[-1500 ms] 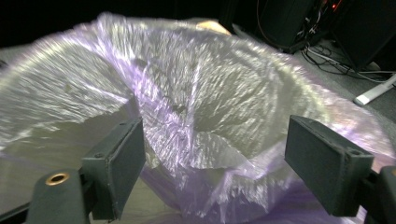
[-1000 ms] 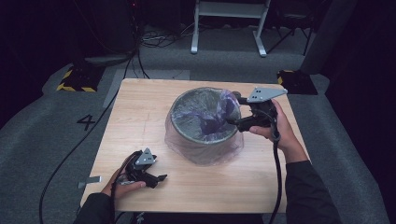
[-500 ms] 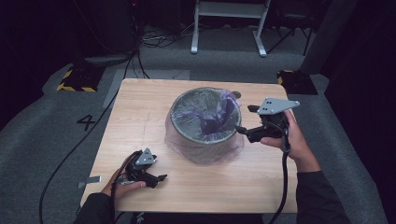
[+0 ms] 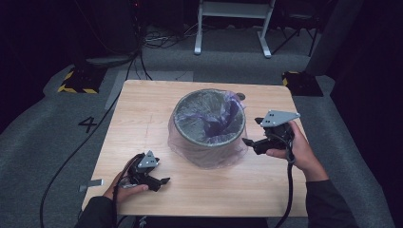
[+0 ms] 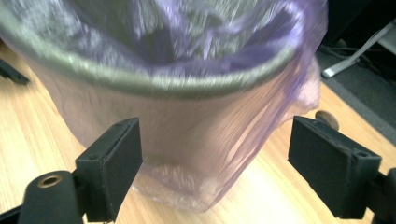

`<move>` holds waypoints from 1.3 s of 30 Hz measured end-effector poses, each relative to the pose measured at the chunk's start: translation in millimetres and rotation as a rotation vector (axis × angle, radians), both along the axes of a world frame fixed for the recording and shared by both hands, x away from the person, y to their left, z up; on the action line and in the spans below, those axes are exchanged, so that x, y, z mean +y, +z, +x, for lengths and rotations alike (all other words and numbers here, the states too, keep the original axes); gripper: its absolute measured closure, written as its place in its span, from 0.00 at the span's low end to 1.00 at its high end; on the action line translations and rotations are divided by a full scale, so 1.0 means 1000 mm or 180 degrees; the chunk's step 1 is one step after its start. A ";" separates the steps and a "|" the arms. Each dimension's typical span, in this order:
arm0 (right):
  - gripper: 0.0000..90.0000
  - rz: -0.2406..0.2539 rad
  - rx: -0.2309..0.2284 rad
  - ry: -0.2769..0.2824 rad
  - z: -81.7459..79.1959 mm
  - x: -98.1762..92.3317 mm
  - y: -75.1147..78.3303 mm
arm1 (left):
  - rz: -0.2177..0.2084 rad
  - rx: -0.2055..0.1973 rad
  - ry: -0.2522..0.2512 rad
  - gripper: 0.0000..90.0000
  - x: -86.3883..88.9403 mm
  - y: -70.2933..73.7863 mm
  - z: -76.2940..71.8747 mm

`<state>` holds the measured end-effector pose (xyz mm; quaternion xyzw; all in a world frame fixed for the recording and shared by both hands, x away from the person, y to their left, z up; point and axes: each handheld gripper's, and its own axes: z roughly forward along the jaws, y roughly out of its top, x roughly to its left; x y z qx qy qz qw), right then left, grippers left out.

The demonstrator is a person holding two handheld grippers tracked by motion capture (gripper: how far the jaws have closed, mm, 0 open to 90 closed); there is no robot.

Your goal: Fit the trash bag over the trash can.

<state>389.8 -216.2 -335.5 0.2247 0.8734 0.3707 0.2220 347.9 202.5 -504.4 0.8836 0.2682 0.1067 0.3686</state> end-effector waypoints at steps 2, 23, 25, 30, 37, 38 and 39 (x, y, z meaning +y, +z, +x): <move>0.20 -0.0077 0.0006 -0.0014 0.000 0.000 -0.005 | -0.0002 0.0000 0.0001 0.14 0.000 0.000 0.000; 0.20 -0.0409 0.0336 -0.0134 -0.004 -0.011 -0.064 | -0.0004 0.0003 0.0002 0.14 0.000 0.000 0.000; 0.20 -0.0423 0.0377 -0.0147 -0.005 -0.013 -0.070 | -0.0003 0.0000 0.0002 0.14 0.000 0.000 0.000; 0.20 -0.0486 0.0454 -0.0171 -0.009 -0.016 -0.086 | -0.0004 0.0000 0.0002 0.14 0.000 0.000 0.000; 0.20 -0.0463 0.0518 -0.0249 -0.015 -0.027 -0.105 | -0.0004 0.0001 0.0002 0.14 0.000 0.000 0.000; 0.20 -0.0430 0.0541 -0.0256 -0.016 -0.030 -0.108 | -0.0004 0.0001 0.0002 0.14 0.000 0.000 0.000; 0.20 -0.0419 0.0560 -0.0281 -0.016 -0.032 -0.111 | -0.0004 0.0001 0.0002 0.14 0.000 0.000 0.000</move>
